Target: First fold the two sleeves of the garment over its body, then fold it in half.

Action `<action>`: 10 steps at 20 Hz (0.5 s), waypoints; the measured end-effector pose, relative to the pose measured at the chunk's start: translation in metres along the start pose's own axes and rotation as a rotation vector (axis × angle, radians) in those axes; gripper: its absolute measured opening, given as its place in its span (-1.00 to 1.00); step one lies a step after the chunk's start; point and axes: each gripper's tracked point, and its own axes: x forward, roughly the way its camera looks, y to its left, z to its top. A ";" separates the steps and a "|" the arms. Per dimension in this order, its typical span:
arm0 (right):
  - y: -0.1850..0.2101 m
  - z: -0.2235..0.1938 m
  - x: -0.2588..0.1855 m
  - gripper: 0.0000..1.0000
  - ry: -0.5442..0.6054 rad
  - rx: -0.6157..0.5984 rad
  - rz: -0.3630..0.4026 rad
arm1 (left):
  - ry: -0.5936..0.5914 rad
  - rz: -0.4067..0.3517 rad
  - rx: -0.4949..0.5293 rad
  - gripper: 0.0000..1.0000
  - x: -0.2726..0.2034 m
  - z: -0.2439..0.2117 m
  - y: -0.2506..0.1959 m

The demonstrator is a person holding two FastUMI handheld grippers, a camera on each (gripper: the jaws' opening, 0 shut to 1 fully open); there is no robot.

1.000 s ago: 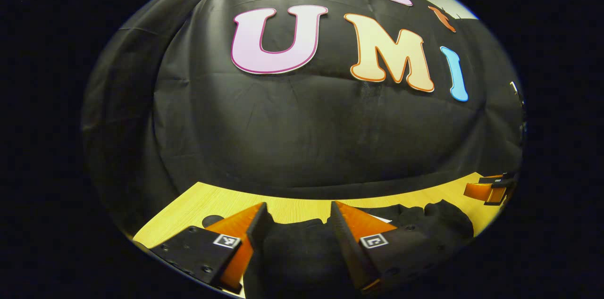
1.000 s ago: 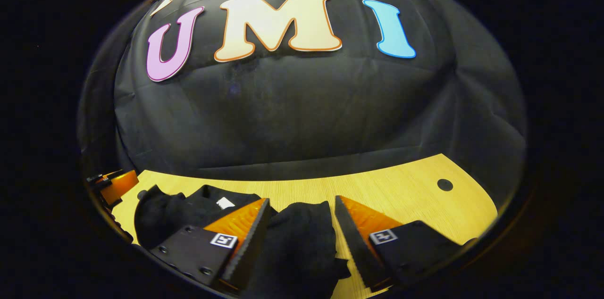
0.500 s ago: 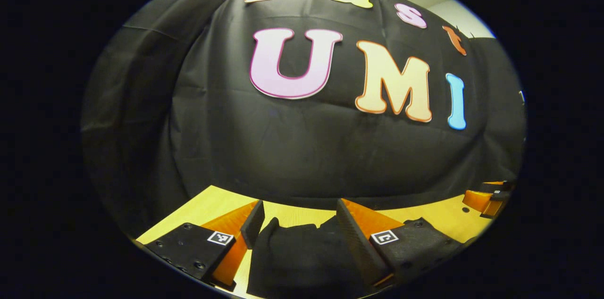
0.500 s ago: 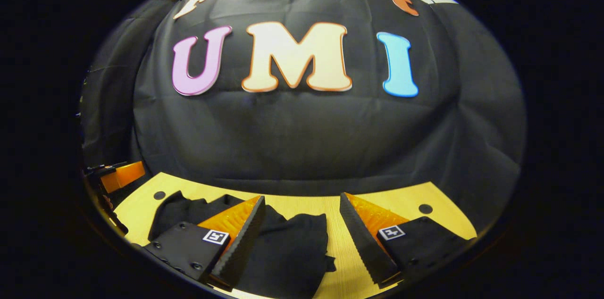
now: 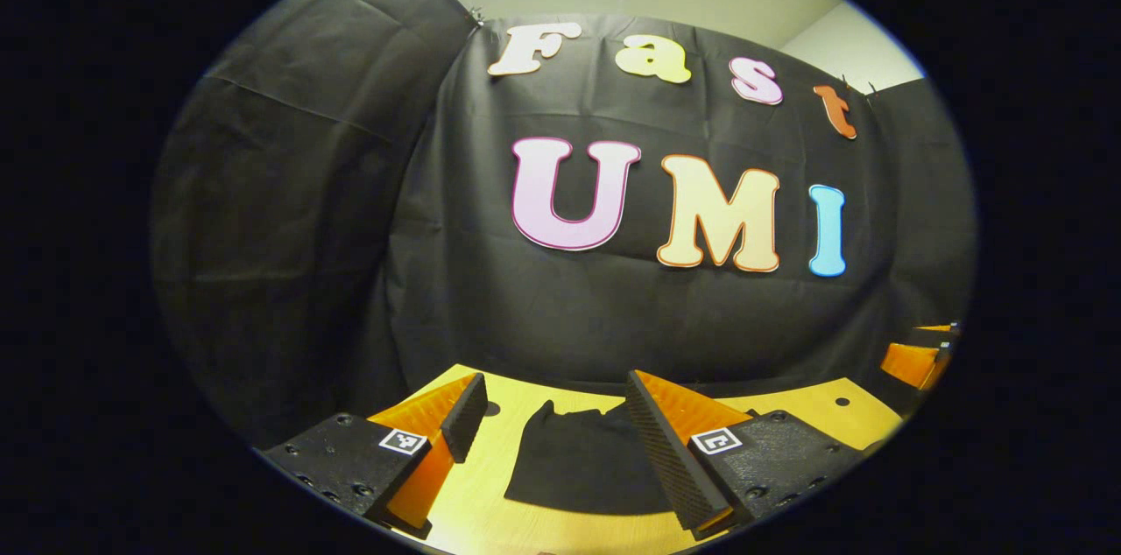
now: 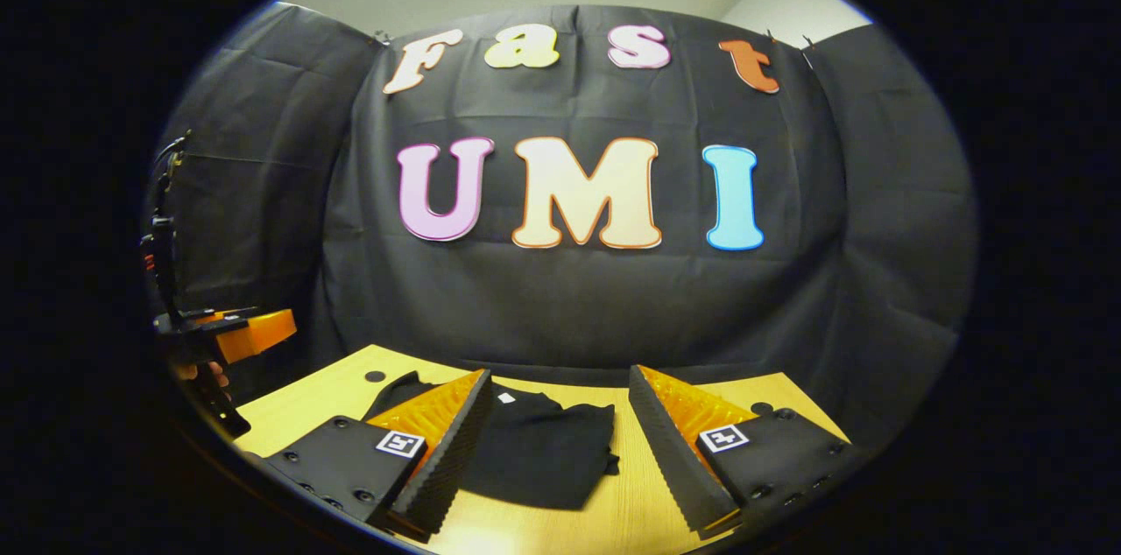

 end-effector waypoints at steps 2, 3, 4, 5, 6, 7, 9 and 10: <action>0.007 -0.013 -0.048 0.92 0.003 -0.010 0.024 | -0.004 0.012 0.025 0.83 -0.037 0.000 0.004; 0.011 -0.020 -0.069 0.93 0.009 0.004 0.036 | -0.006 0.015 0.037 0.83 -0.057 0.000 0.006; 0.018 -0.029 -0.092 0.95 0.013 0.035 0.052 | -0.012 0.015 0.041 0.84 -0.076 0.000 0.007; 0.024 -0.037 -0.112 0.95 0.012 0.063 0.060 | -0.011 0.009 0.037 0.87 -0.094 -0.001 0.004; 0.028 -0.044 -0.131 0.95 0.012 0.086 0.066 | -0.007 -0.002 0.032 0.84 -0.112 -0.005 0.000; 0.033 -0.051 -0.147 0.95 0.010 0.103 0.071 | -0.003 -0.006 0.030 0.84 -0.127 -0.008 -0.003; 0.038 -0.060 -0.176 0.94 0.002 0.117 0.076 | 0.008 -0.023 0.033 0.84 -0.152 -0.014 -0.011; 0.037 -0.063 -0.188 0.94 -0.006 0.122 0.075 | 0.011 -0.030 0.039 0.84 -0.163 -0.015 -0.015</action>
